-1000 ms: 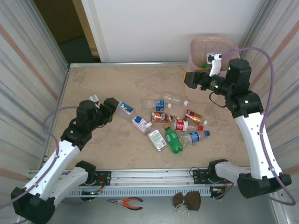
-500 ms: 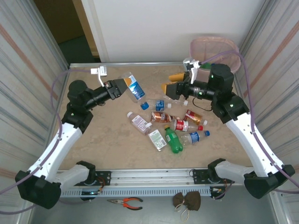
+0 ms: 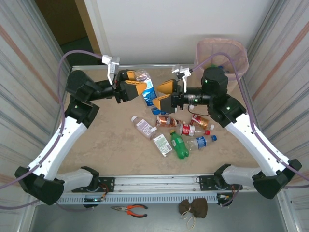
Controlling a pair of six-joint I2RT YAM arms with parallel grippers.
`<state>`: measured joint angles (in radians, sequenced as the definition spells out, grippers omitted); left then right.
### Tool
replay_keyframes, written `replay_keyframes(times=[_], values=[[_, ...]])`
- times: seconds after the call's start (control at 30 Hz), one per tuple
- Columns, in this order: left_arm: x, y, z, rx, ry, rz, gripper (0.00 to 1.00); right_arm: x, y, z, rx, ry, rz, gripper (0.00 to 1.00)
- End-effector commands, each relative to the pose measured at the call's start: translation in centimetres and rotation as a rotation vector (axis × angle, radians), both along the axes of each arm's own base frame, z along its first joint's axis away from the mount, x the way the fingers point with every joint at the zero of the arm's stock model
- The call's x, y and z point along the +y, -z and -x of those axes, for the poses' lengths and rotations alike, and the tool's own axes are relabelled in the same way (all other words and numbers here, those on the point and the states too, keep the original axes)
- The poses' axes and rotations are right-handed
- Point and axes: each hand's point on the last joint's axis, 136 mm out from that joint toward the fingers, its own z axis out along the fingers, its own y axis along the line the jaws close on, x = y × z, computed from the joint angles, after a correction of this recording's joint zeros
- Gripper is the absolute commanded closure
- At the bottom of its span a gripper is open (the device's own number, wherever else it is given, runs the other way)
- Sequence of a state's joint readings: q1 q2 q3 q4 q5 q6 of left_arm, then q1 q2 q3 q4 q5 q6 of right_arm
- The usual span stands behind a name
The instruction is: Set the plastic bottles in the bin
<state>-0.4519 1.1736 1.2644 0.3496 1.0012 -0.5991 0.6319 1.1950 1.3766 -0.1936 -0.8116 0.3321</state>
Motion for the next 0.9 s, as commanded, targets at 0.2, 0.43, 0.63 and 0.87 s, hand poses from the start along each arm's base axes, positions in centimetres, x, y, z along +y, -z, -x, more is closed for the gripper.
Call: replay_keyframes(times=[0.2,0.43,0.63,0.87], values=[[-1.0,-1.5,1.9,-0.117,0.093,-0.001,0.48,0.8,-3.2,2.3,-0.071,-0.112,-0.057,0.3],[-1.8,-1.7,2.8,-0.139,0.137,-0.003,0.48,1.0,-3.6,2.9,-0.077,-0.142,-0.061,0.4],[-1.9,-1.8,2.5,-0.139,0.125,-0.001,0.47,0.9,-3.7,3.2,-0.083,-0.148,-0.06,0.49],[-1.4,-1.6,1.7,-0.134,0.025,-0.01,0.25,0.3,-3.5,2.7,-0.102,-0.093,-0.042,0.51]])
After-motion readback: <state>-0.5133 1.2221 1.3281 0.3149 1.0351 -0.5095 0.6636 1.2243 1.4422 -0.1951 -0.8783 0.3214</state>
